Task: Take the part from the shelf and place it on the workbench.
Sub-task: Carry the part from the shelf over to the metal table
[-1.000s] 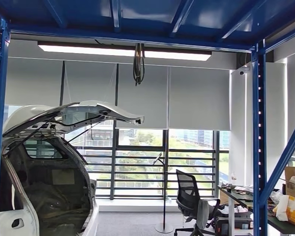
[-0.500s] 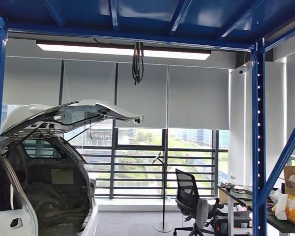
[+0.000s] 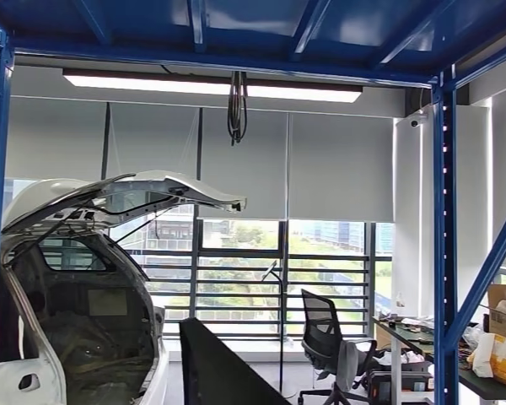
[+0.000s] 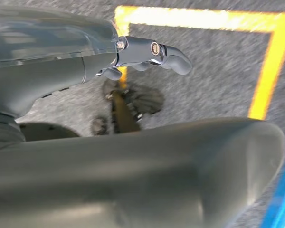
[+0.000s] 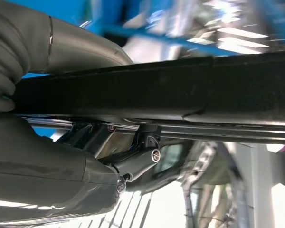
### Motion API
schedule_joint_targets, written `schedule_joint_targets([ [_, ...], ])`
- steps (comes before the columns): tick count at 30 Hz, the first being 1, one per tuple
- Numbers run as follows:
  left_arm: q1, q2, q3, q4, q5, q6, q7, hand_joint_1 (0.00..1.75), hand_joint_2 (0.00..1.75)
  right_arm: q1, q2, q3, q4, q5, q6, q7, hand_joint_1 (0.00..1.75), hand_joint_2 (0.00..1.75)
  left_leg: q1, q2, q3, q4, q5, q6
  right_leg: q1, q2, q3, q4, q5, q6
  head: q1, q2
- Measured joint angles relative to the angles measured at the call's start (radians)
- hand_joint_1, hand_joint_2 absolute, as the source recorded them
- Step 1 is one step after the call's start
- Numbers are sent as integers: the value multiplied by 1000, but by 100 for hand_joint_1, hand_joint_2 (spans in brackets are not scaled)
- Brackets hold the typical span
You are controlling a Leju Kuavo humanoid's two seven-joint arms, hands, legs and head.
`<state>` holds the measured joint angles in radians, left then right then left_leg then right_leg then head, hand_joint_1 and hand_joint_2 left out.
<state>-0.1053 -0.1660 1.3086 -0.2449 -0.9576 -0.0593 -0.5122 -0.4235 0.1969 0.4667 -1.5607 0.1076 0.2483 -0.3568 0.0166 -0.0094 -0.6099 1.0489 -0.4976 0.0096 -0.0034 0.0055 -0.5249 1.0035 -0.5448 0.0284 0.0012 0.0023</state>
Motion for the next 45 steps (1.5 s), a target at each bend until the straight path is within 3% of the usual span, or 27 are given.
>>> schedule_joint_targets([
  [4,3,7,-4,0,-39,9,-52,0,175,78,-44,16,-104,-151,100,-55,175,175,0,0,0,0,0,0,0,0,0,0,0,0,0,0],
  [13,19,27,-31,0,-95,10,15,0,175,125,-102,90,-152,-310,220,-49,175,175,0,0,1,0,0,0,0,1,0,0,0,0,0,0],
  [23,27,48,-53,0,-132,34,52,0,175,124,-149,183,-122,-456,273,-21,175,175,-9,0,0,1,-1,2,-7,1,0,0,1,3,0,0],
  [28,27,54,-55,0,-144,32,74,0,175,91,-157,216,-107,-516,295,6,175,175,-10,1,4,-6,2,13,-13,1,1,1,-3,14,0,0],
  [30,27,54,-56,0,-144,35,81,0,175,79,-159,226,-101,-533,295,16,175,175,-4,3,9,-13,5,20,-13,0,-22,56,-36,17,0,0],
  [32,27,56,-57,0,-144,36,85,0,175,71,-164,234,-92,-543,295,22,175,175,-3,4,11,-15,5,22,-14,-1,-89,187,-96,18,0,0],
  [33,28,57,-57,0,-144,36,87,0,175,69,-167,237,-85,-546,296,23,175,175,-2,4,12,-14,4,22,-15,-1,-125,252,-116,19,0,0],
  [34,29,57,-57,0,-144,36,90,0,175,68,-171,241,-79,-549,296,24,175,175,-2,4,13,-14,4,21,-15,-1,-150,290,-118,19,0,0],
  [35,29,58,-57,0,-144,36,94,0,175,66,-175,245,-73,-552,297,24,175,175,-2,4,14,-14,3,20,-15,-2,-156,286,-99,18,0,0],
  [36,30,59,-57,0,-144,36,98,0,175,63,-178,250,-67,-555,299,25,175,175,-1,3,17,-13,2,19,-15,-2,-142,241,-61,16,0,0],
  [38,31,60,-56,0,-144,37,108,0,175,54,-182,257,-58,-557,303,25,175,175,-2,2,21,-12,0,13,-13,-1,-91,104,18,11,0,0],
  [39,31,62,-56,0,-144,37,113,0,175,49,-183,260,-54,-558,305,25,175,175,-3,1,21,-12,0,8,-11,-1,-73,56,41,7,0,0],
  [40,32,63,-56,0,-143,38,117,0,175,46,-185,263,-50,-558,307,25,175,175,-3,1,19,-12,1,2,-8,0,-66,33,49,3,0,0],
  [45,38,69,-55,0,-144,44,129,0,175,40,-190,275,-37,-558,308,25,175,175,0,1,16,-19,8,-20,-6,4,-68,19,58,-16,1,0],
])
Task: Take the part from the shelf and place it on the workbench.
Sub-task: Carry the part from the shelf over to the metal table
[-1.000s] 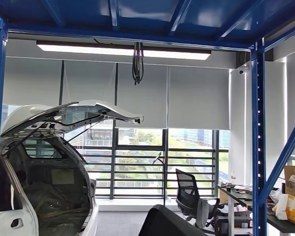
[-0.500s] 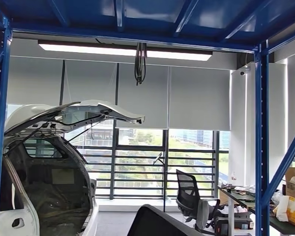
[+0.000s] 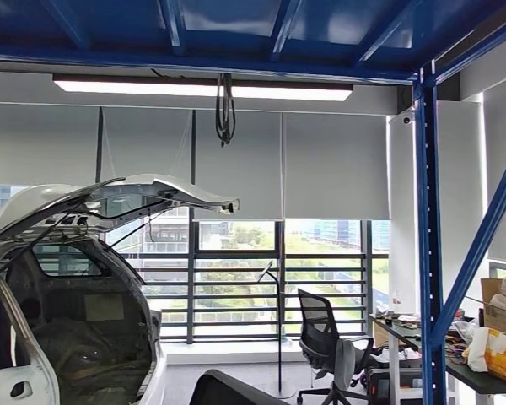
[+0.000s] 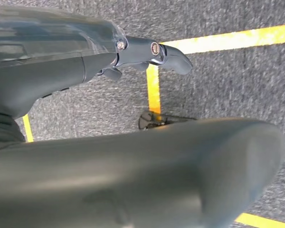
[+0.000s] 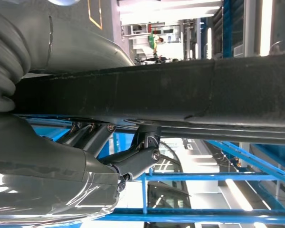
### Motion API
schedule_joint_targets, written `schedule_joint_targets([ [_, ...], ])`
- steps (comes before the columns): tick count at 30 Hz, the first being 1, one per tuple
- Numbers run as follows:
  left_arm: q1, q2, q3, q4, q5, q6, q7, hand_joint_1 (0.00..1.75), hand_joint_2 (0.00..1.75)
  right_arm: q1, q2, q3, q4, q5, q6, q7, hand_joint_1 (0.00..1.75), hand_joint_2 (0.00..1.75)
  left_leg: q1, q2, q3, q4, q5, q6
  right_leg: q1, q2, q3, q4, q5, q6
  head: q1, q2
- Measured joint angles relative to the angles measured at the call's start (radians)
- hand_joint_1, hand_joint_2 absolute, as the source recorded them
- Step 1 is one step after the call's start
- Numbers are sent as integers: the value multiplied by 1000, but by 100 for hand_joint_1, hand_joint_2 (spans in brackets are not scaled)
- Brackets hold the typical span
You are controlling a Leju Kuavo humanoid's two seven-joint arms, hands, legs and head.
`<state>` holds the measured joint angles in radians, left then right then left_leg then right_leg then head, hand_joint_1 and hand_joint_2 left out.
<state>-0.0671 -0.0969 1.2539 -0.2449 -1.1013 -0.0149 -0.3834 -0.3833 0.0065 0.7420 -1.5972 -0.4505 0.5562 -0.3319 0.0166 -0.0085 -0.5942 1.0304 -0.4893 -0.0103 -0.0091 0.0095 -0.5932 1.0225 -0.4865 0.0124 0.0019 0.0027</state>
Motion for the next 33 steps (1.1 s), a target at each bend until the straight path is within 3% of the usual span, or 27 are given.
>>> schedule_joint_targets([
  [4,0,0,0,0,0,0,0,0,175,0,0,0,0,0,0,0,175,175,0,0,-1,0,-1,0,-1,0,0,-1,1,-1,0,0],
  [6,0,2,0,0,0,2,2,0,175,-4,0,3,3,1,0,-1,175,175,1,1,-12,36,-40,-3,-2,-4,-2,-4,6,-10,0,0],
  [7,1,7,1,0,0,4,4,0,175,-6,0,8,9,2,0,-3,175,175,2,1,-31,104,-81,-6,-2,-6,-9,-6,13,-15,0,0],
  [8,2,13,1,0,0,7,6,0,175,-8,-1,13,16,2,-1,-5,175,175,5,2,-13,111,-96,-11,-2,-8,-20,-5,22,-17,0,0],
  [10,3,24,2,0,-1,11,8,0,175,-9,-2,20,27,3,-2,-11,175,175,10,0,41,69,-92,-18,1,-8,-43,3,40,-9,0,0],
  [11,2,26,2,0,-1,12,8,0,175,-10,-2,22,28,4,-2,-13,175,175,11,-1,79,-2,-66,-16,2,-7,-50,8,46,-1,0,0],
  [14,5,27,2,0,-2,12,9,0,175,-10,-2,25,29,5,-2,-14,175,175,5,-1,69,-7,-54,6,0,-5,-59,8,61,19,0,0],
  [16,5,28,2,0,-2,12,8,0,175,-11,-2,27,29,6,-2,-16,175,175,5,4,56,-7,-39,24,-3,-4,-72,37,26,28,-1,0],
  [19,4,31,2,0,-4,12,7,0,175,-11,-2,30,30,8,-1,-18,175,175,-2,10,30,-7,-16,41,-3,-5,-112,202,-105,31,-1,0],
  [20,4,31,2,0,-6,13,7,0,175,-11,-2,31,31,8,-1,-18,175,175,-7,11,21,-6,-9,44,-2,-5,-118,253,-131,30,-1,0],
  [21,5,31,3,0,-7,13,6,0,175,-10,-2,32,32,9,-1,-19,175,175,-12,12,12,-6,-3,46,-1,-5,-111,277,-138,27,-1,0],
  [22,5,31,3,0,-9,13,6,0,175,-10,-2,32,33,9,-1,-19,175,175,-17,13,4,-5,4,48,2,-5,-87,264,-127,20,-1,0],
  [23,5,32,3,0,-10,13,6,0,175,-10,-2,33,34,9,0,-19,175,175,-22,13,-4,-5,10,50,8,-4,-46,214,-106,9,-1,0],
  [25,5,31,3,0,-11,13,6,0,175,-11,-2,34,32,9,1,-22,175,175,-27,12,-14,-5,22,50,26,-5,57,63,-75,-23,-1,0],
  [27,5,29,3,0,-13,13,6,0,175,-13,-1,34,29,9,1,-25,175,175,-25,13,-21,-7,35,43,41,-7,114,-32,-67,-42,-1,0],
  [30,6,29,3,0,-17,13,6,0,175,-13,0,34,27,9,2,-27,175,175,-21,12,-29,-9,42,28,42,-11,114,-64,-40,-47,0,0],
  [31,7,29,3,0,-18,13,6,0,175,-13,1,34,27,9,3,-28,175,175,-21,10,-37,4,21,24,39,-13,110,-75,-26,-50,0,0],
  [33,7,31,3,0,-19,12,4,0,175,-12,3,35,27,8,6,-31,175,175,-16,7,-67,88,-63,13,32,-19,91,-85,-1,-52,1,0],
])
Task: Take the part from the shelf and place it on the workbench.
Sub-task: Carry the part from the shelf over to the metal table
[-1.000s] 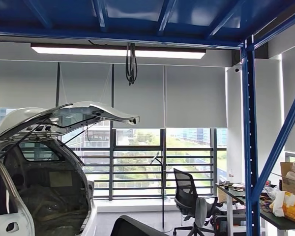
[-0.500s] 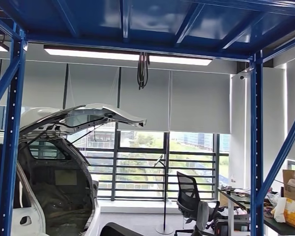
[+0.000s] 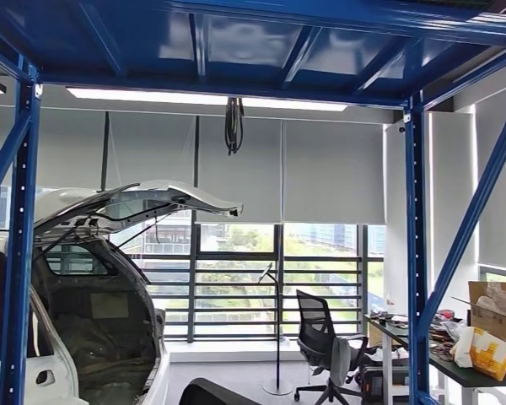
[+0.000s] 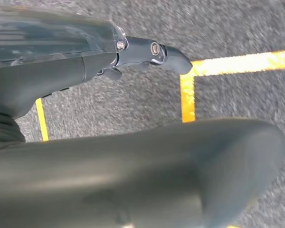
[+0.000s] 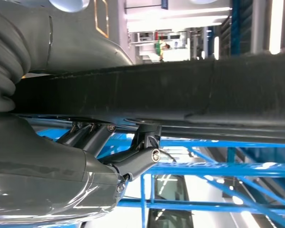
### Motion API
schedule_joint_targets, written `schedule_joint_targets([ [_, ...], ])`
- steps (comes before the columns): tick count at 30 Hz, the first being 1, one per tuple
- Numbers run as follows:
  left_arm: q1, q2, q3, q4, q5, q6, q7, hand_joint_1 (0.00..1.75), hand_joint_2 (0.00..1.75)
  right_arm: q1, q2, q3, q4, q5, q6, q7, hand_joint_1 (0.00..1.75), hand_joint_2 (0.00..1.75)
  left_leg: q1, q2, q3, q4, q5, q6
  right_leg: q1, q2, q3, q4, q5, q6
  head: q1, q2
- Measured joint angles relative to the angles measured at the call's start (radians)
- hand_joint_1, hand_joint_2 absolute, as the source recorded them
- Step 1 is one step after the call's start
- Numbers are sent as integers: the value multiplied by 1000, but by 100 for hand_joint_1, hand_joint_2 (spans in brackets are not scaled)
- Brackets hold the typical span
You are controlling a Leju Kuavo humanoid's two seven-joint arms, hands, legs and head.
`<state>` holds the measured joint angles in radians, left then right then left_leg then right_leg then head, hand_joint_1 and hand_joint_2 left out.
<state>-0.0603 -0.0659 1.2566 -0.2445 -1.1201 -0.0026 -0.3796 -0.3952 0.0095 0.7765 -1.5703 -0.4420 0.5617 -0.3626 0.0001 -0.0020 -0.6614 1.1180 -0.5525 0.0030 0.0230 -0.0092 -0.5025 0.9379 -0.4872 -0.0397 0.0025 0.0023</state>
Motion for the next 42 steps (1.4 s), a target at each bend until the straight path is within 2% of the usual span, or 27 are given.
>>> schedule_joint_targets([
  [2,0,3,0,0,0,0,-3,0,175,4,1,0,0,0,2,-2,175,175,11,0,-27,121,-67,-14,-4,-2,-28,7,16,5,0,0],
  [3,0,4,0,0,0,0,-4,0,175,6,1,0,0,0,2,-3,175,175,16,0,-27,157,-70,-22,-7,-4,-44,13,22,10,0,0],
  [4,0,5,0,0,-1,0,-5,0,175,7,1,0,0,0,3,-4,175,175,21,0,-13,162,-52,-30,-11,-5,-60,23,27,15,0,0],
  [6,0,6,0,0,-1,0,-7,0,175,9,1,1,0,1,4,-9,175,175,36,1,60,75,2,-51,-22,-5,-97,51,34,27,0,0],
  [7,-2,5,0,0,-2,1,-8,0,175,10,1,0,-2,3,5,-13,175,175,40,-1,103,10,10,-59,-24,-4,-115,69,35,34,0,0],
  [8,-3,5,0,0,-2,1,-9,0,175,10,2,0,-4,6,6,-16,175,175,44,-2,136,-43,5,-59,-25,-3,-131,86,37,40,0,0],
  [10,-5,7,0,0,-3,1,-11,0,175,12,4,-2,-9,11,10,-22,175,175,40,-5,157,-85,-16,-43,-24,-1,-150,104,47,53,0,0],
  [12,-4,9,0,0,-3,1,-11,0,175,15,4,-2,-11,13,13,-24,175,175,37,-2,146,-84,-8,-19,-27,0,-157,107,51,65,-1,0],
  [13,-3,10,0,0,-4,1,-12,0,175,16,4,-3,-12,13,14,-25,175,175,36,0,139,-84,1,-7,-30,0,-162,119,31,69,-1,0],
  [14,-3,11,0,0,-5,1,-12,0,175,16,4,-4,-13,13,14,-25,175,175,34,3,128,-84,11,5,-31,0,-170,148,-8,73,-1,0],
  [16,-5,12,0,0,-7,1,-12,0,175,16,4,-5,-15,13,15,-27,175,175,28,6,102,-84,32,19,-32,1,-195,263,-110,77,-1,0],
  [17,-5,13,0,0,-9,1,-12,0,175,17,4,-6,-16,13,15,-27,175,175,24,7,88,-83,43,23,-32,1,-206,328,-145,77,-1,0],
  [18,-5,13,0,0,-10,1,-12,0,175,18,4,-6,-16,13,16,-28,175,175,19,8,75,-83,53,25,-32,2,-207,374,-156,76,-1,0],
  [19,-5,13,0,0,-11,1,-13,0,175,19,4,-6,-17,13,17,-30,175,175,14,8,61,-83,63,27,-31,2,-194,390,-145,72,-1,0],
  [20,-5,13,0,0,-11,1,-14,0,175,20,4,-6,-18,14,18,-33,175,175,9,8,48,-83,72,28,-28,3,-165,370,-118,64,-1,0],
  [22,-5,13,0,0,-12,1,-15,0,175,20,5,-8,-27,23,20,-40,175,175,3,8,29,-83,88,28,-15,5,-62,243,-75,38,-1,0],
  [24,-5,11,0,0,-14,1,-16,0,175,17,6,-11,-38,41,22,-50,175,175,1,8,21,-83,103,23,2,4,42,92,-84,15,-1,0],
  [26,-5,11,0,0,-16,1,-17,0,175,15,6,-14,-46,60,24,-59,175,175,3,8,18,-87,119,13,10,2,79,24,-98,9,0,0],
  [28,-4,12,0,0,-18,1,-16,0,175,15,6,-15,-50,70,25,-65,175,175,5,5,7,-79,111,4,7,-6,74,9,-81,3,0,0],
  [29,-4,12,0,0,-19,1,-15,0,175,16,6,-16,-52,72,26,-67,175,175,5,3,-5,-55,85,1,4,-11,68,2,-70,-2,0,0],
  [32,-1,14,0,0,-20,1,-14,0,175,19,6,-16,-55,75,28,-70,175,175,9,1,-62,109,-23,-11,2,-27,45,0,-51,-8,0,0],
  [34,0,14,1,0,-20,1,-14,0,175,22,6,-16,-55,77,29,-71,175,175,13,1,-70,176,-30,-21,1,-44,30,9,-46,-7,0,0],
  [35,1,15,1,0,-20,1,-14,0,175,23,6,-16,-55,78,30,-71,175,175,18,4,-48,153,-9,-26,0,-53,23,16,-46,-6,0,0],
  [36,1,15,1,0,-20,1,-14,0,175,23,6,-17,-55,79,30,-71,175,175,22,15,-9,95,18,-31,-1,-62,17,24,-49,-2,0,0],
  [38,-2,15,1,0,-20,0,-14,0,175,23,6,-18,-57,81,32,-72,175,175,21,60,68,-30,45,-34,2,-78,5,44,-57,9,0,0],
  [40,-5,15,0,0,-20,0,-16,0,175,23,6,-21,-59,81,33,-73,175,175,13,86,89,-76,41,-23,8,-95,-2,60,-64,18,-1,0],
  [42,-4,15,0,0,-21,0,-17,0,175,22,6,-23,-60,82,35,-74,175,175,14,67,82,-80,44,-7,9,-111,-3,67,-68,23,-1,1],
])
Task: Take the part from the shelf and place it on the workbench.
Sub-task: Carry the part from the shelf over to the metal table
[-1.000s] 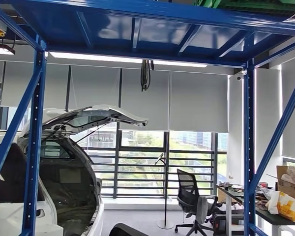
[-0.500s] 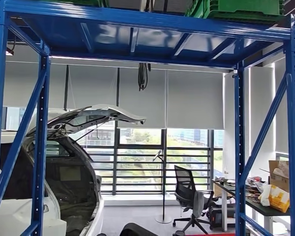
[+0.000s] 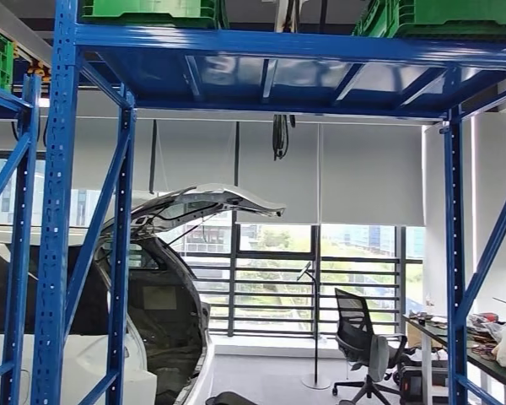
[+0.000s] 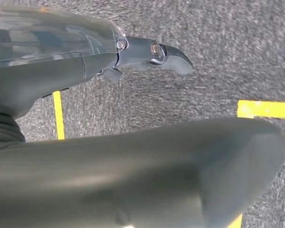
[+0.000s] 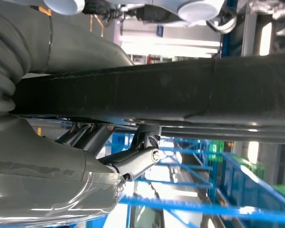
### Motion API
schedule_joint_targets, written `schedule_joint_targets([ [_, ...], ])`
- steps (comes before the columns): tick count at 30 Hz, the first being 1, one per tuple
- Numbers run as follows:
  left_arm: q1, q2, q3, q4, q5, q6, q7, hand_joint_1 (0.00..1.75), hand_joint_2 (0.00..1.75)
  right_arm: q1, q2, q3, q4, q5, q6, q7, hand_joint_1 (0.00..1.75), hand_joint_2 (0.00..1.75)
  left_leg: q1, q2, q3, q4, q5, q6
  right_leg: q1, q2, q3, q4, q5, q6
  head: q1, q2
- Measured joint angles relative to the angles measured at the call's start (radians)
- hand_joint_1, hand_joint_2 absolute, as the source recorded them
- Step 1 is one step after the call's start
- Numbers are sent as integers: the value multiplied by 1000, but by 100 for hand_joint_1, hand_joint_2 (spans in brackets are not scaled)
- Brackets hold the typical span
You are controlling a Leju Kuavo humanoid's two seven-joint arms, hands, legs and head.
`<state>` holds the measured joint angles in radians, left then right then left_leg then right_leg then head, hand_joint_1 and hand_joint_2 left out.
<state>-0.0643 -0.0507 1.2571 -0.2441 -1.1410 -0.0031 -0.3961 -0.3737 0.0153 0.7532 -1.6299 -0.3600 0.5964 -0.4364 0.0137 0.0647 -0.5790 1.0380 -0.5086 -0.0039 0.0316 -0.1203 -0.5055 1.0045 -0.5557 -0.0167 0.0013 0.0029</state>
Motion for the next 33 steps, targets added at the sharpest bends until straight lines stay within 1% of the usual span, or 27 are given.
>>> schedule_joint_targets([
  [1,1,0,0,0,-1,0,0,0,175,-1,0,-1,-1,0,1,0,175,175,2,-11,-2,-1,3,7,-2,10,-3,9,-10,5,0,0],
  [3,-1,1,0,0,-2,0,0,0,175,-2,-1,-5,-3,1,4,-2,175,175,7,-32,-7,-4,10,20,-11,62,-31,78,-60,17,-1,0],
  [4,-2,1,0,0,-3,0,0,0,175,-2,-1,-8,-4,2,6,-3,175,175,7,-44,-11,-3,13,24,-17,91,-58,141,-94,23,-1,0],
  [5,-3,1,0,0,-3,1,1,0,175,-2,-2,-9,-4,4,7,-4,175,175,7,-56,-15,-3,15,27,-21,106,-91,213,-126,26,-1,0],
  [6,-3,1,0,0,-4,1,1,0,175,0,-3,-10,-4,6,9,-5,175,175,7,-69,-18,-3,17,29,-23,112,-118,269,-143,28,-1,0],
  [7,-2,1,0,0,-4,1,3,0,175,1,-4,-11,-4,8,10,-6,175,175,7,-82,-20,-3,19,30,-24,115,-130,295,-140,29,-1,0],
  [8,-1,1,0,0,-5,1,4,0,175,1,-5,-11,-4,11,11,-6,175,175,7,-97,-20,-3,21,29,-25,118,-122,277,-116,28,-1,0],
  [9,-1,1,0,0,-5,2,6,0,175,1,-6,-12,-5,14,12,-7,175,175,7,-110,-20,-3,23,27,-25,127,-98,221,-77,25,-1,-1],
  [11,-2,1,0,0,-8,2,9,0,175,-2,-8,-14,-7,19,16,-8,175,175,9,-137,-22,-3,28,21,-26,177,-40,81,-3,16,-1,-1],
  [12,-4,1,0,0,-9,2,11,0,175,-3,-9,-15,-7,20,18,-8,175,175,10,-148,-26,-3,32,16,-26,198,-24,39,16,13,-1,0],
  [13,-4,1,1,0,-10,2,12,0,175,-4,-11,-15,-7,23,20,-9,175,175,13,-159,-32,-3,36,10,-25,211,-18,20,22,10,-1,0],
  [14,-2,2,1,0,-11,3,13,0,175,-5,-12,-16,-7,26,21,-11,175,175,14,-171,-37,-5,41,2,-24,207,-19,17,23,9,-1,0],
  [15,0,3,2,0,-12,3,14,0,175,-7,-13,-16,-7,29,22,-12,175,175,16,-177,-43,-6,44,-4,-25,193,-20,10,25,6,-1,0],
  [16,3,3,3,0,-12,3,14,0,175,-9,-13,-16,-6,33,22,-14,175,175,14,-168,-49,-4,42,-9,-27,180,-20,2,27,2,-1,-1],
  [17,4,4,4,0,-13,3,15,0,175,-11,-14,-16,-6,36,23,-15,175,175,12,-148,-57,8,30,-12,-29,166,-20,-7,31,-3,0,-1],
  [19,1,4,4,0,-14,2,15,0,175,-12,-18,-15,-2,44,24,-17,175,175,9,-97,-94,94,-29,-16,-30,135,-22,-16,37,-12,0,-1],
  [21,-2,5,4,0,-14,1,13,0,175,-10,-26,-15,3,55,24,-18,175,175,9,-80,-141,219,-88,-20,-27,102,-26,-15,38,-14,0,-1],
  [22,-2,5,5,0,-14,1,12,0,175,-9,-30,-15,6,63,23,-19,175,175,9,-77,-147,250,-95,-22,-27,87,-27,-15,39,-14,0,-1],
  [23,0,6,5,0,-14,1,11,0,175,-9,-34,-15,8,70,23,-21,175,175,9,-74,-136,244,-85,-23,-26,72,-27,-14,38,-14,0,-1],
  [24,1,7,5,0,-14,1,9,0,175,-9,-37,-15,10,76,22,-23,175,175,9,-68,-107,199,-59,-23,-26,60,-27,-13,37,-12,0,-1],
  [26,1,11,5,0,-14,1,5,0,175,-11,-45,-15,11,88,20,-30,175,175,4,-26,-32,62,-5,-19,-22,38,-28,-6,33,-6,0,-1],
  [27,-1,13,5,0,-15,1,4,0,175,-12,-50,-15,11,93,19,-33,175,175,0,-5,-8,14,9,-14,-19,29,-30,-2,31,-1,0,-1],
  [28,-3,15,5,0,-15,1,4,0,175,-13,-54,-15,11,97,19,-35,175,175,-5,9,1,-10,13,-9,-16,18,-32,1,29,3,0,-1],
  [29,-4,16,5,0,-16,1,5,0,175,-14,-59,-14,11,101,17,-36,175,175,-9,10,0,-14,11,-3,-14,8,-33,3,29,6,0,-1],
  [30,-3,18,6,0,-16,1,5,0,175,-15,-62,-14,11,104,16,-37,175,175,-9,0,-4,-14,13,3,-14,-3,-33,4,29,8,0,-1],
  [31,0,19,6,0,-18,1,5,0,175,-17,-65,-12,11,108,14,-37,175,175,-8,-10,-6,-15,16,9,-16,2,-33,6,24,13,0,-1],
  [33,0,22,6,0,-22,1,7,0,175,-23,-71,-10,11,113,9,-38,175,175,-3,-30,-10,-17,23,21,-23,52,-50,52,-14,23,0,-1],
])
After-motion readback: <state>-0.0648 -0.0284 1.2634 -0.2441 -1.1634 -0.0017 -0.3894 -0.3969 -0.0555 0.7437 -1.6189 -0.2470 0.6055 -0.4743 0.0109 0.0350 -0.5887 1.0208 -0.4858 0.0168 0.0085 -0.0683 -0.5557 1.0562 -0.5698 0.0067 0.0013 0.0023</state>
